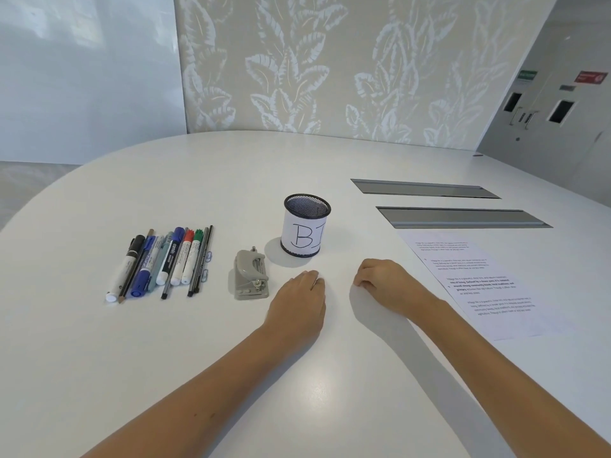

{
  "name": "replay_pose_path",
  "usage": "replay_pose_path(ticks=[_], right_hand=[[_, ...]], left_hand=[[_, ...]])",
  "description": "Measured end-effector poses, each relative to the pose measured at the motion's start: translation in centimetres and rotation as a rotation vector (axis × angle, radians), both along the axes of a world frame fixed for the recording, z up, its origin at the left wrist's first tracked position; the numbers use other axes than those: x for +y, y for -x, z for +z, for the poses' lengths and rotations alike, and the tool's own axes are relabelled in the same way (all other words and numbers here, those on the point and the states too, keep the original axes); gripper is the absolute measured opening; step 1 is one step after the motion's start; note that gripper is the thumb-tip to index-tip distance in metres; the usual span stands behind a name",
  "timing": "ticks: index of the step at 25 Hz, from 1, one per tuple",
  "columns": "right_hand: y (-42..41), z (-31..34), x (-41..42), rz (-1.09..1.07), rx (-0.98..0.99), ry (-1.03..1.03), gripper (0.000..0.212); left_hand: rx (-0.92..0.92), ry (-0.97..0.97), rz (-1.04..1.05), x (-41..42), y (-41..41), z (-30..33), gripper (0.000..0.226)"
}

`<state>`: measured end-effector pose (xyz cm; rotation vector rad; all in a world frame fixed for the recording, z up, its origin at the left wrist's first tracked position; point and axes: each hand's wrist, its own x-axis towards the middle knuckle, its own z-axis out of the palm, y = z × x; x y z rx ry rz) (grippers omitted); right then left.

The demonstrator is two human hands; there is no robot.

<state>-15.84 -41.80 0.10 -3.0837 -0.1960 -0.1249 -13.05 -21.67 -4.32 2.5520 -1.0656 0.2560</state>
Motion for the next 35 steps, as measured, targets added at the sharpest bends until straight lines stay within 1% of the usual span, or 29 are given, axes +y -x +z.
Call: replay_pose_path(ticks=[6,9,10,11,12,13,15,16,17,18,19,21,23,26,28,30,32,35], right_hand=[[-1.0,1.0,0.4,-0.105,0.044,-0.101,0.027],[-1.2,0.6,0.5,-0.141,0.020,-0.142,0.024],[-1.3,0.5,0.4,-0.167,0.002,-0.193,0.022],[-1.3,0.4,0.1,-0.220,-0.011,-0.292,0.019],[-1.2,0.4,-0.4,-0.296,-0.007,-0.468,0.015],[-1.1,0.6,-0.8,-0.375,0.027,-0.729,0.013],[-1.0,1.5,-1.5,-0.455,0.091,-1.332,0.013],[-1.3,2.3,-1.7,-0.460,0.075,-1.556,0.013],[-1.9,3.3,-1.9,-0.446,0.040,-1.707,0.014],[-2.7,4.5,-1.8,-0.414,0.001,-1.798,0.014],[-3.7,5.9,-1.6,-0.367,-0.035,-1.832,0.015],[-5.7,8.9,-0.2,-0.254,-0.077,-1.775,0.015],[-7.6,11.1,1.6,-0.185,-0.084,-1.585,0.014],[-10.1,12.0,4.2,-0.178,-0.085,-1.128,0.006],[-11.2,11.8,5.4,-0.197,-0.106,-0.810,0.010],[-11.8,11.5,6.2,-0.193,-0.089,-0.592,0.014],[-12.3,11.4,6.7,-0.175,-0.038,-0.495,0.013],[-12.7,11.4,7.1,-0.160,0.000,-0.416,0.008]], left_hand=[[0.001,-0.012,0.010,0.1,-0.1,0.0,0.042],[-0.003,-0.014,0.006,0.1,0.0,0.0,0.043],[-0.002,-0.011,0.007,0.1,-0.1,0.0,0.043],[0.000,-0.008,0.008,0.1,-0.1,0.0,0.043],[0.001,-0.006,0.007,0.1,-0.1,0.0,0.043],[0.001,-0.006,0.005,0.1,-0.1,0.0,0.042],[0.002,-0.009,0.002,0.1,0.0,0.0,0.042],[0.006,-0.009,0.001,0.1,0.0,0.0,0.042],[0.011,-0.006,0.001,0.1,0.0,0.0,0.042],[0.016,-0.005,-0.001,0.1,0.0,0.1,0.042],[0.017,-0.004,-0.003,0.1,0.1,0.1,0.042],[0.026,-0.002,-0.002,0.1,0.2,0.3,0.041],[0.047,-0.004,0.002,0.1,0.2,0.4,0.041],[0.071,-0.041,0.015,-0.1,0.2,0.7,0.041],[0.072,-0.053,0.028,-0.1,0.2,0.8,0.041],[0.067,-0.062,0.033,-0.1,0.2,1.0,0.041],[0.064,-0.070,0.031,0.0,0.3,1.0,0.042],[0.047,-0.086,0.028,0.0,0.3,1.0,0.043]])
